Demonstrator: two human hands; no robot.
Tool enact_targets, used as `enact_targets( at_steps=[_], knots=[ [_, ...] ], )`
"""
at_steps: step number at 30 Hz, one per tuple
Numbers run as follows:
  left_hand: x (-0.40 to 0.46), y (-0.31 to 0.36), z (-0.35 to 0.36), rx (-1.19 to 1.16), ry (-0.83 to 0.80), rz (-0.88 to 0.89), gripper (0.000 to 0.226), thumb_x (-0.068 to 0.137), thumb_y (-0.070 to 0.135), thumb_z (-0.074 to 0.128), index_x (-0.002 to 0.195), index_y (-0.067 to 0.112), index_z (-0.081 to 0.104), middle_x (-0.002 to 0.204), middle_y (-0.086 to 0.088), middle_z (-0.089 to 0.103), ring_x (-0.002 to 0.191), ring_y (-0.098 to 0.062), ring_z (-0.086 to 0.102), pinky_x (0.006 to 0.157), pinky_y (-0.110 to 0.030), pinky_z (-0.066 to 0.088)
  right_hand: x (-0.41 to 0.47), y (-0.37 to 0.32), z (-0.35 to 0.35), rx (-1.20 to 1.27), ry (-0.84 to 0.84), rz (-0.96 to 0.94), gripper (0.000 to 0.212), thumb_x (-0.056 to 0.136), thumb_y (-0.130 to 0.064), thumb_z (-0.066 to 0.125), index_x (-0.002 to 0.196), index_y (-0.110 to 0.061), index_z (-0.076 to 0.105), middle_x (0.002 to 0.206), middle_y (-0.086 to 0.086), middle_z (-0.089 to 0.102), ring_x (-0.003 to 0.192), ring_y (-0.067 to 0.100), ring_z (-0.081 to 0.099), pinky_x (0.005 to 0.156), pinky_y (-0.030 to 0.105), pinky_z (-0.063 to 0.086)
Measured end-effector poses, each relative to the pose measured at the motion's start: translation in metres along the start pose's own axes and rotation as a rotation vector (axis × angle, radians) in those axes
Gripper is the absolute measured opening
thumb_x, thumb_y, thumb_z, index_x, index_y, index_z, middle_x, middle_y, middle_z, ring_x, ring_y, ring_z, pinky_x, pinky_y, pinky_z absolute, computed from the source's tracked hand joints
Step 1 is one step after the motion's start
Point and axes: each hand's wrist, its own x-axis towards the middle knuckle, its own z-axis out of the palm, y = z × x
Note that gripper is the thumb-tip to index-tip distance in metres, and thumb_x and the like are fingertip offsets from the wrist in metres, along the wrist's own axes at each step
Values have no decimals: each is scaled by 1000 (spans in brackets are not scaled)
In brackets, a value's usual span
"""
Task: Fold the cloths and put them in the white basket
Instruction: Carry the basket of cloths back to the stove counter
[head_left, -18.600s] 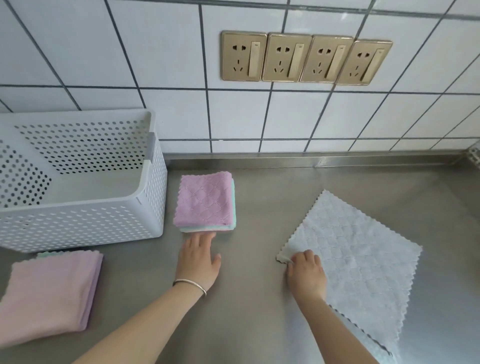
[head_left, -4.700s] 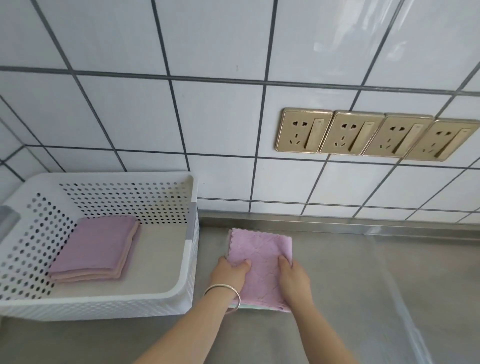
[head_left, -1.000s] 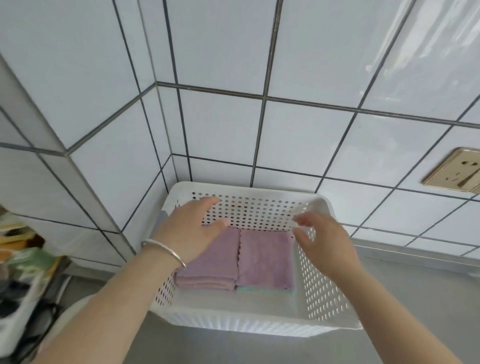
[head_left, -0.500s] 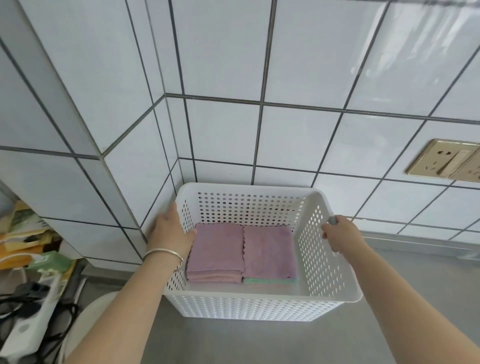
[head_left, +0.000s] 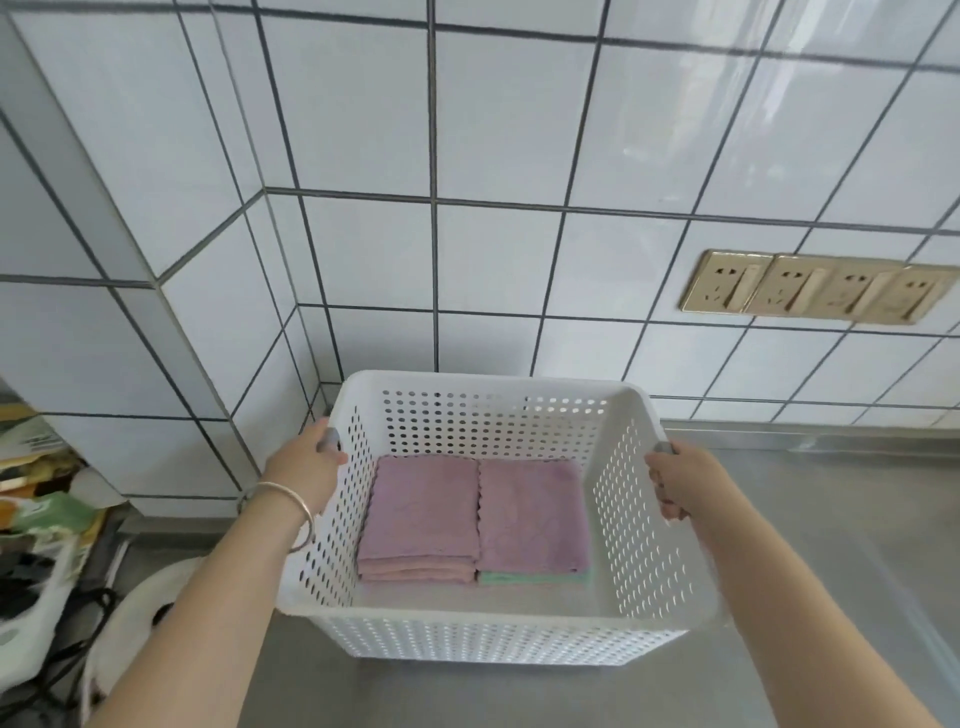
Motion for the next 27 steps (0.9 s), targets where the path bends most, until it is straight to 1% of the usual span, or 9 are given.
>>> enact_targets(
  at_steps=[1,4,8,10,14,19,22,24,27],
  knots=[
    [-12,-1,4,-91,-25,-20,20,97,24,33,96,21,53,91,-10,62,72,-29,56,60,-35,45,-8,8,-11,11,-14,16,34,89,-2,36,60,-18,31,57,3,28,42,12,22,41,19,19],
    [-44,2,13,-255,-112,-74,28,97,19,35,81,28,55,74,-5,53,61,-21,42,55,-32,35,-34,37,-35,36,-2,57,34,90,-3,37,60,-18,29,57,3,28,36,11,21,36,15,19],
    [-80,18,20,-282,-247,-25,27,97,23,36,76,20,51,63,-3,42,49,-14,31,46,-23,25,-69,72,-64,90,55,86,35,91,-5,41,60,-18,29,57,3,29,33,12,23,34,13,21],
    [-95,26,28,-230,-316,31,24,98,27,35,80,24,51,63,-3,40,48,-13,31,42,-22,27,-96,88,-78,140,107,110,35,92,-7,43,61,-18,30,57,3,29,30,10,22,32,12,21],
    [-109,35,40,-188,-447,118,16,97,25,35,96,26,51,65,-1,37,49,-11,29,42,-22,27,-153,117,-92,212,237,161,34,92,-11,48,62,-17,33,57,2,32,37,13,23,32,13,21],
    [-116,38,56,-98,-632,229,19,92,10,34,100,13,50,66,-4,30,51,-14,24,45,-24,21,-218,160,-88,288,413,268,32,94,-9,46,65,-17,34,56,2,32,42,12,25,30,14,23],
    [-127,43,61,-88,-763,288,16,92,5,33,101,5,46,64,-5,28,50,-14,22,40,-20,21,-270,184,-76,301,526,348,32,93,-8,42,63,-15,37,53,2,36,39,14,30,34,17,27],
    [-140,45,63,-120,-853,287,18,91,0,33,96,11,47,62,-4,25,45,-12,21,34,-13,20,-314,197,-63,305,591,402,28,92,-7,42,65,-13,43,54,1,37,39,14,32,35,20,28],
    [-174,41,69,-136,-1021,312,31,94,-3,33,107,22,45,61,-5,24,29,-5,23,33,-8,21,-388,213,-46,350,718,480,21,94,-9,43,73,-8,48,58,3,39,44,15,34,37,24,31]
  ],
)
